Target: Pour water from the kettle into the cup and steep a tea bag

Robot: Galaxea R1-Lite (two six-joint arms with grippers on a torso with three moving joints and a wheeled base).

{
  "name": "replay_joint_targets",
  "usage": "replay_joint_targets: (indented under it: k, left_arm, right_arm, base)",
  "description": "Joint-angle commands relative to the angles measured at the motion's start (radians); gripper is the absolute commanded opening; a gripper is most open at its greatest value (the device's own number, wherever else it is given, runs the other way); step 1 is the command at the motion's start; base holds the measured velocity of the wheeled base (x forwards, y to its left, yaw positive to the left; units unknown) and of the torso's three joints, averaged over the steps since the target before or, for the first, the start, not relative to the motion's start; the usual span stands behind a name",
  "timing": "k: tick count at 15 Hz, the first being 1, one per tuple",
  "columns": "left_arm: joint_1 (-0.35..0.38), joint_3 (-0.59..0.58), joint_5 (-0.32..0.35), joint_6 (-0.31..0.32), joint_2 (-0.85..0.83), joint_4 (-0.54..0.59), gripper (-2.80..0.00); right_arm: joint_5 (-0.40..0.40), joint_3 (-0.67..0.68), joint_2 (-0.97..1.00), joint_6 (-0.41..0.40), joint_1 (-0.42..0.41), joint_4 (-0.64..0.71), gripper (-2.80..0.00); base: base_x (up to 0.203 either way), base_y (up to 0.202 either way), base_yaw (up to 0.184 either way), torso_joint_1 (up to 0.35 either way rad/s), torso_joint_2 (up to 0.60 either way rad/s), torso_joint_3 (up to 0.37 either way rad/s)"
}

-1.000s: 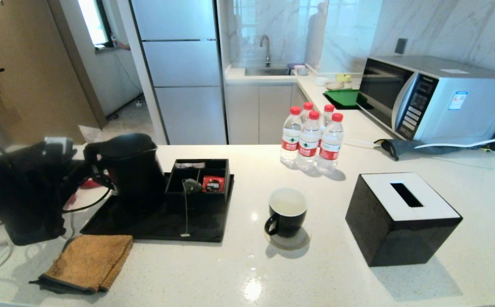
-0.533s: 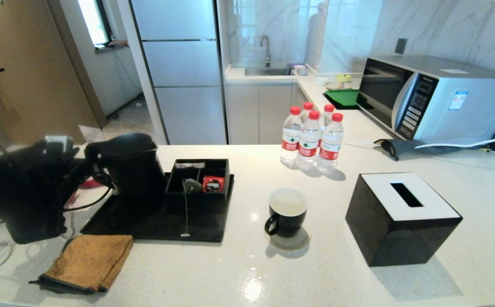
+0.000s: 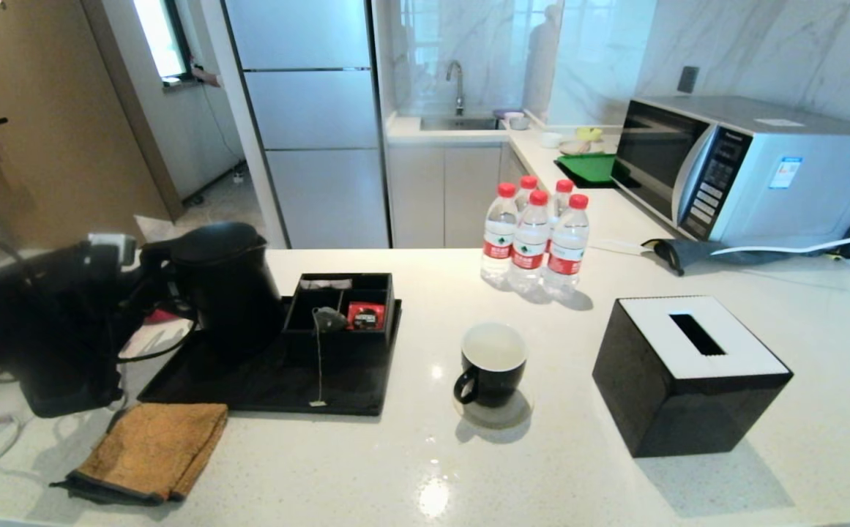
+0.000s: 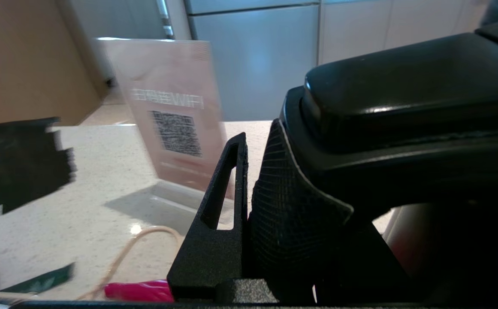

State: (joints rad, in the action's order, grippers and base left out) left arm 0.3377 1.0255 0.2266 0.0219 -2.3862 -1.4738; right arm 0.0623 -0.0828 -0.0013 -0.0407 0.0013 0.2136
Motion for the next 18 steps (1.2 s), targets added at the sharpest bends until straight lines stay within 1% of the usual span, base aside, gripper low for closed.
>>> replay_joint_targets:
  k: [1,8,14,18]
  left_arm:
    - [-0.005,-0.001,0.005,0.000,-0.001,-0.010,-2.80]
    - [-0.008,-0.012,0.005,-0.002,0.011,-0.013,-2.80]
    - [-0.008,-0.021,0.004,-0.028,0.056,-0.013,-2.80]
    - [-0.005,-0.050,0.004,-0.031,0.094,-0.013,-2.80]
  right_arm:
    - [0.001,0.000,0.001,-0.001,0.000,0.001,-2.80]
    - [0.001,0.000,0.001,-0.001,0.000,0.001,-2.80]
    - [0.001,0.000,0.001,-0.001,0.000,0.001,-2.80]
    - [0.001,0.000,0.001,-0.001,0.000,0.001,-2.80]
  base:
    - [0.000,0.000,0.000,0.000,0.00,0.000]
    - [0.000,0.000,0.000,0.000,0.00,0.000]
    - [0.000,0.000,0.000,0.000,0.00,0.000]
    - [0.000,0.000,0.000,0.000,0.00,0.000]
